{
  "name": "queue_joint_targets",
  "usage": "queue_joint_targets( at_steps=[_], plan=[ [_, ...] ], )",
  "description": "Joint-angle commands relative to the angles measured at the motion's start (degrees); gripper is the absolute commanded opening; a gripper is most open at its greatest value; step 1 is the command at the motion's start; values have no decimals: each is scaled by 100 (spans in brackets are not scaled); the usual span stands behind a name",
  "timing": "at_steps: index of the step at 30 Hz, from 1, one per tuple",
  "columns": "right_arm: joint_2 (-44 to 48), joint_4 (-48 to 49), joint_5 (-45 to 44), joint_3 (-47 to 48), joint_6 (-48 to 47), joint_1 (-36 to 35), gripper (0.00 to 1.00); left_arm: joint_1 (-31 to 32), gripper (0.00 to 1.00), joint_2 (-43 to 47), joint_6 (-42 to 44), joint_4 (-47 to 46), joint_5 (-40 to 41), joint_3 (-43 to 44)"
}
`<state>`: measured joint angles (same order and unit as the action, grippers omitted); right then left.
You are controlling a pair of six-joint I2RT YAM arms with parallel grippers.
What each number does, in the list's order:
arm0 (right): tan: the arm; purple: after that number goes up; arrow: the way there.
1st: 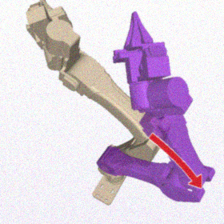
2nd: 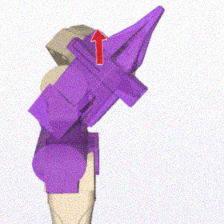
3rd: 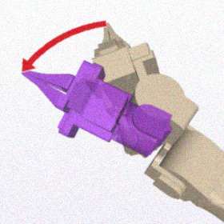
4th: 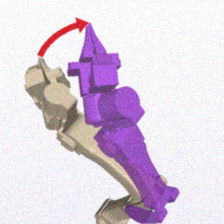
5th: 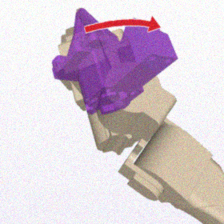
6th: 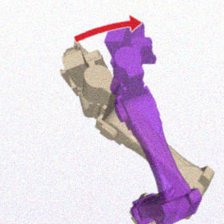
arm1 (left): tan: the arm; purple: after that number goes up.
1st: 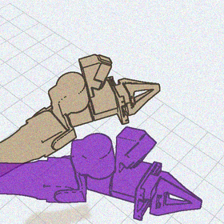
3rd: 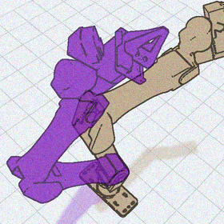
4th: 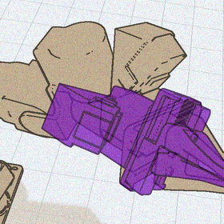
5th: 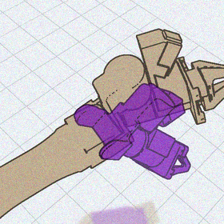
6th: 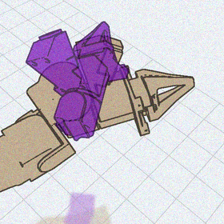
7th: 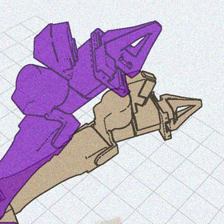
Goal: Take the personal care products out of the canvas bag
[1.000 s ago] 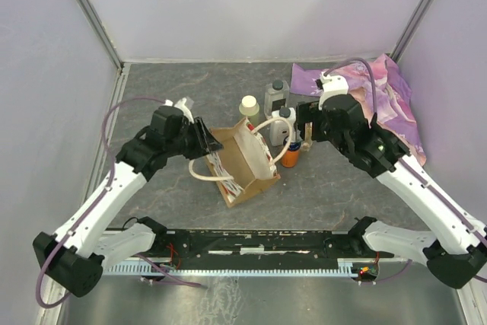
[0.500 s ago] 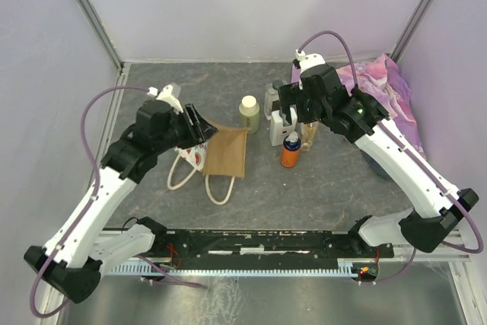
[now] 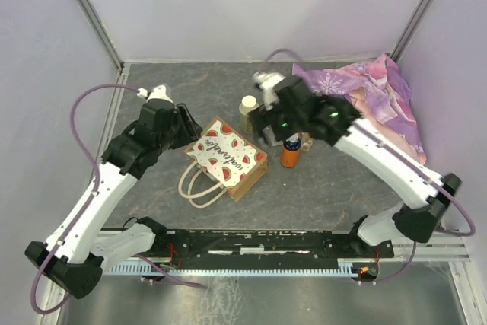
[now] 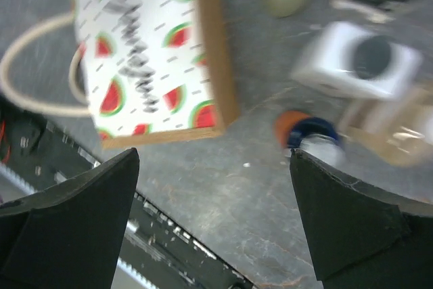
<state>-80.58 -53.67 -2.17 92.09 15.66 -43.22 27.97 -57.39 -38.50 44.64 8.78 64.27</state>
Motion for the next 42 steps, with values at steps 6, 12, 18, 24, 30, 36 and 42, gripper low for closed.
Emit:
queue_joint_targets(
  at_steps=[6,12,18,24,30,36,42],
  plan=[
    [-1393,300,-476,235,-896,-2167,100,-119,68,473,-308,971,2361,896],
    [-2087,646,-1236,414,-1069,-2761,100,-1572,77,164,-202,904,1083,495],
    [-2526,1126,-1737,379,-1166,-2797,100,-2932,78,52,-160,446,-189,293],
    [-2944,1594,-2316,335,-1394,-2797,100,-3130,78,72,-169,413,-181,441],
    [-3284,1605,-2725,313,-1418,-2788,63,-3192,78,186,-181,326,-429,194],
    [-2659,1766,-2791,-266,-1284,-2792,59,-3192,79,210,-114,385,-330,306],
    [-2262,1804,-2649,-753,-1267,-2799,84,-3188,78,170,-149,300,-488,267]
  ],
)
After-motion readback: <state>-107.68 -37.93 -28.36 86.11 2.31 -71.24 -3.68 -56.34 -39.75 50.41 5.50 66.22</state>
